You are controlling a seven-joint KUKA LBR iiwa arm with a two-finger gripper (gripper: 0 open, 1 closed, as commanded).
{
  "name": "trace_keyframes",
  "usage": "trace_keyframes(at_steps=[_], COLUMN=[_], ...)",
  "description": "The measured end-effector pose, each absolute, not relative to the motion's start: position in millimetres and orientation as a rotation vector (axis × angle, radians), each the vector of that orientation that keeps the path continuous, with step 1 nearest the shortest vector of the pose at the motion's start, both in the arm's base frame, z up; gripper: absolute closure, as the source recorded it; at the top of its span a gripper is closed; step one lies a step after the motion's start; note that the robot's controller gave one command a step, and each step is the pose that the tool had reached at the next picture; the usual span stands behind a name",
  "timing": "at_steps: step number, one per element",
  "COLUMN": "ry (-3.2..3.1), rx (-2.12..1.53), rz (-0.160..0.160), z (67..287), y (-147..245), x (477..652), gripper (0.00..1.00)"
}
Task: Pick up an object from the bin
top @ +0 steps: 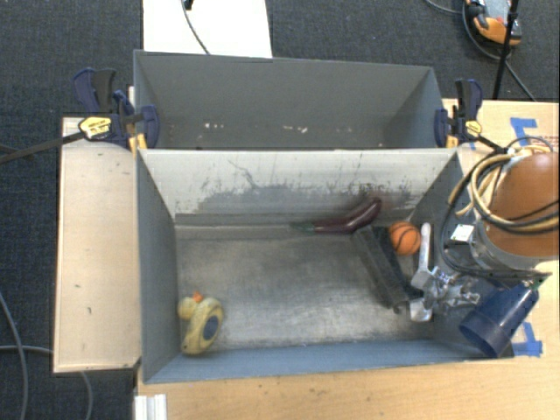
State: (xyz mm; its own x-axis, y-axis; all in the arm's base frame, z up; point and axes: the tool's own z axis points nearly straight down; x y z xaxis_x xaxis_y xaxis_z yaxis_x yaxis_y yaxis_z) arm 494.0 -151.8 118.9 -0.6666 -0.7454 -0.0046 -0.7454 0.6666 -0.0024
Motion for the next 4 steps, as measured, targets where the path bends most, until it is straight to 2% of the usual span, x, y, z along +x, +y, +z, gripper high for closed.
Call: trace_keyframes(at_steps=[1, 2, 4], ry=[2.864, 2.881, 2.895], rx=[-1.28, -1.246, -1.212], rz=[0.0, 0.002, 0.002], z=[119, 150, 181], y=[-152, -150, -144], x=[494.0, 498.6, 494.3], gripper=[1.0, 1.0, 1.0])
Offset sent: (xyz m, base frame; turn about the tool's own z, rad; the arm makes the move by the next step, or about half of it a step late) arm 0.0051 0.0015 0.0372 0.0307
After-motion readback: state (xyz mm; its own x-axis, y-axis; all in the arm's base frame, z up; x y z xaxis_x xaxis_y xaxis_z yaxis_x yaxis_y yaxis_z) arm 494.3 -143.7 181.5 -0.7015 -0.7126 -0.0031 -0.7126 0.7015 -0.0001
